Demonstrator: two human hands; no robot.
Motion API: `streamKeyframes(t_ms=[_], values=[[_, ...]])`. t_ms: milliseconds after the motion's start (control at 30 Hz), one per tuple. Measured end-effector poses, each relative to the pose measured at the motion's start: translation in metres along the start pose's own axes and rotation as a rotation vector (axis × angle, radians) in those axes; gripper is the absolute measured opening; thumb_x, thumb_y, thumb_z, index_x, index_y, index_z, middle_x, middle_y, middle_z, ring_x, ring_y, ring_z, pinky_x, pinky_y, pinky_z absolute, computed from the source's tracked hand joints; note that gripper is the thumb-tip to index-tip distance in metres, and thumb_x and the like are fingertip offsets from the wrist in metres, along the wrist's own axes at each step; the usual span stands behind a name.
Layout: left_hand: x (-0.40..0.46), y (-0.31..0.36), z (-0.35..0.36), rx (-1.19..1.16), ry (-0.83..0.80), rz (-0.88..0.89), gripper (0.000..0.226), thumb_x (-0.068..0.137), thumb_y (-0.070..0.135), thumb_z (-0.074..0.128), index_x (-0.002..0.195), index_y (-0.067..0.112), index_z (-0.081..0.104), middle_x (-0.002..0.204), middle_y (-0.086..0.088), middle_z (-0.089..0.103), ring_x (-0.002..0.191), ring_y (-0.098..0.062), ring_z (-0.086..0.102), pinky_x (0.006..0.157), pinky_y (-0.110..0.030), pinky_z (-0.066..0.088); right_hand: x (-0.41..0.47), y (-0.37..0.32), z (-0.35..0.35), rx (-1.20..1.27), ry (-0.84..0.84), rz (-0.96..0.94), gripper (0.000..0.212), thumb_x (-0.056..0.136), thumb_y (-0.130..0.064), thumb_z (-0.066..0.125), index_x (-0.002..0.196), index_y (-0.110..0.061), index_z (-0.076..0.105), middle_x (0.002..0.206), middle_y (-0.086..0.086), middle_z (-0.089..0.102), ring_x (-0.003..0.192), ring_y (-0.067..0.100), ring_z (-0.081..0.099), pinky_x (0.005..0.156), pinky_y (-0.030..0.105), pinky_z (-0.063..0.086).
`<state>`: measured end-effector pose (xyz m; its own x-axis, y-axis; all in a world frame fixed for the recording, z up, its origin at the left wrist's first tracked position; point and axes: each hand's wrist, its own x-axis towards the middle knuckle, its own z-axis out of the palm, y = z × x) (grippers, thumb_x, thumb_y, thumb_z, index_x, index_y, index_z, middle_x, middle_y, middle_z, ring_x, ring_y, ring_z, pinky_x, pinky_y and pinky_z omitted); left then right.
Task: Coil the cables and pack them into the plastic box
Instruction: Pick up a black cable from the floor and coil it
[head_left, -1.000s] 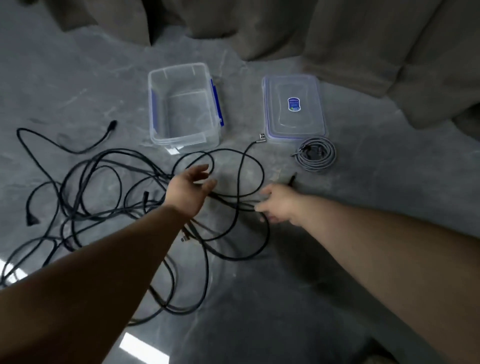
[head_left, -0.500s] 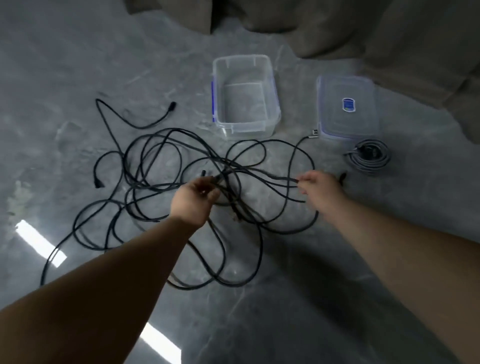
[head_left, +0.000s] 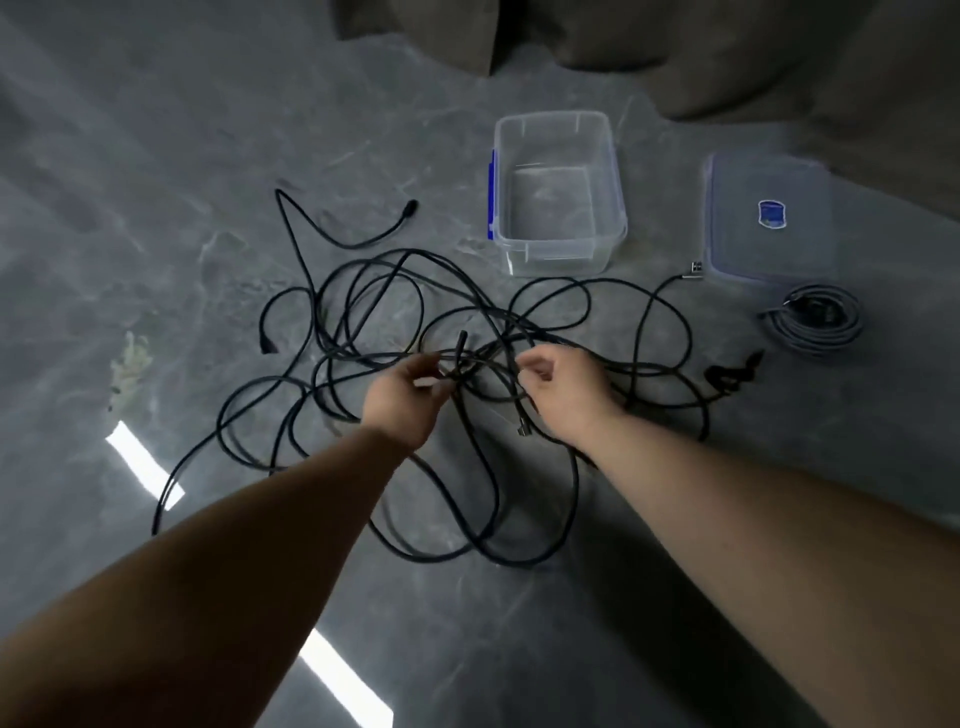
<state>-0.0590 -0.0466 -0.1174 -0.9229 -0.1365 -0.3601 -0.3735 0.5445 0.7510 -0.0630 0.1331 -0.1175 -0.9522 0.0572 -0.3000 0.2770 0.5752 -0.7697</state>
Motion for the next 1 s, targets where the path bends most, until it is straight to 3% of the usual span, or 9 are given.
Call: streamKeyframes(t_ms=[267, 367, 433, 500, 600, 667, 767, 933, 1000], values=[[0.060, 0.001, 0.035, -0.009, -0.191, -0.054, 0.041, 0.096, 0.010, 0.056, 0.137, 0.015, 0.054, 0.135, -0.010, 0.059, 0.118, -0.020, 0.059, 0.100, -0.024, 0.046, 0.029, 0.015, -0.012, -0.086, -0.037, -0.012, 0.033, 0.094, -0.011, 0.051, 0.122, -0.026, 0.062, 0.120, 0.001, 0.058, 0.088, 0.017, 0.061, 0.077, 0.026, 0.049], [0.060, -0.001, 0.035, -0.012, -0.147, -0.065, 0.037, 0.096, 0.008, 0.055, 0.132, 0.012, 0.058, 0.129, -0.008, 0.061, 0.102, -0.017, 0.061, 0.075, -0.006, 0.046, 0.026, 0.021, -0.008, -0.027, -0.137, 0.067, 0.039, 0.097, -0.012, 0.048, 0.131, -0.030, 0.054, 0.092, -0.001, 0.060, 0.053, 0.009, 0.046, 0.052, 0.023, 0.041], [0.054, 0.004, 0.032, -0.093, -0.142, -0.079, 0.035, 0.096, 0.001, 0.052, 0.128, 0.009, 0.061, 0.130, -0.008, 0.060, 0.111, -0.019, 0.060, 0.086, -0.009, 0.046, 0.027, 0.020, -0.007, 0.046, -0.193, 0.143, 0.041, 0.098, -0.012, 0.046, 0.134, -0.031, 0.051, 0.080, -0.004, 0.057, 0.048, 0.008, 0.041, 0.044, 0.018, 0.035], [0.048, 0.010, 0.029, -0.171, -0.129, -0.076, 0.035, 0.094, -0.007, 0.048, 0.122, 0.008, 0.064, 0.129, -0.015, 0.061, 0.114, -0.028, 0.062, 0.099, -0.025, 0.048, 0.032, 0.014, -0.008, 0.108, -0.203, 0.145, 0.041, 0.098, -0.008, 0.045, 0.135, -0.025, 0.052, 0.107, 0.002, 0.063, 0.076, 0.009, 0.058, 0.062, 0.012, 0.041], [0.042, 0.019, 0.019, -0.153, -0.083, -0.025, 0.041, 0.094, -0.013, 0.041, 0.120, 0.007, 0.065, 0.121, -0.019, 0.063, 0.097, -0.042, 0.058, 0.064, -0.011, 0.054, 0.038, 0.000, -0.017, 0.226, -0.142, 0.099, 0.045, 0.092, 0.008, 0.041, 0.126, -0.013, 0.061, 0.128, 0.005, 0.060, 0.116, 0.014, 0.056, 0.090, 0.014, 0.037], [0.039, 0.024, 0.010, -0.082, -0.034, 0.044, 0.043, 0.093, -0.013, 0.044, 0.121, 0.012, 0.065, 0.120, -0.013, 0.063, 0.090, -0.036, 0.064, 0.054, -0.006, 0.046, 0.038, -0.009, -0.028, 0.307, -0.057, 0.048, 0.048, 0.085, 0.017, 0.041, 0.116, -0.010, 0.066, 0.115, 0.003, 0.066, 0.109, 0.013, 0.059, 0.091, 0.014, 0.043], [0.029, 0.034, 0.004, 0.097, 0.017, 0.232, 0.041, 0.088, -0.007, 0.058, 0.117, 0.022, 0.067, 0.120, -0.003, 0.063, 0.097, -0.009, 0.061, 0.083, -0.012, 0.048, 0.030, -0.018, -0.052, 0.442, 0.054, -0.020, 0.040, 0.084, 0.016, 0.051, 0.100, -0.014, 0.070, 0.096, -0.002, 0.068, 0.093, 0.009, 0.063, 0.088, 0.019, 0.050], [0.011, 0.082, -0.001, 0.080, 0.012, 0.390, 0.025, 0.082, 0.013, 0.075, 0.071, 0.032, 0.063, 0.092, 0.007, 0.055, 0.080, -0.001, 0.054, 0.079, -0.002, 0.038, 0.016, -0.036, -0.097, 0.583, 0.192, -0.048, 0.021, 0.085, -0.003, 0.066, 0.081, -0.023, 0.063, 0.079, -0.004, 0.061, 0.063, -0.004, 0.054, 0.058, 0.008, 0.040], [0.003, 0.111, -0.006, -0.054, -0.062, 0.388, 0.023, 0.085, 0.012, 0.073, 0.069, 0.023, 0.061, 0.087, 0.001, 0.059, 0.077, -0.009, 0.056, 0.083, -0.015, 0.044, 0.010, -0.044, -0.120, 0.604, 0.224, -0.025, 0.011, 0.086, -0.014, 0.069, 0.079, -0.022, 0.064, 0.078, -0.007, 0.061, 0.065, -0.004, 0.055, 0.059, 0.010, 0.040]])
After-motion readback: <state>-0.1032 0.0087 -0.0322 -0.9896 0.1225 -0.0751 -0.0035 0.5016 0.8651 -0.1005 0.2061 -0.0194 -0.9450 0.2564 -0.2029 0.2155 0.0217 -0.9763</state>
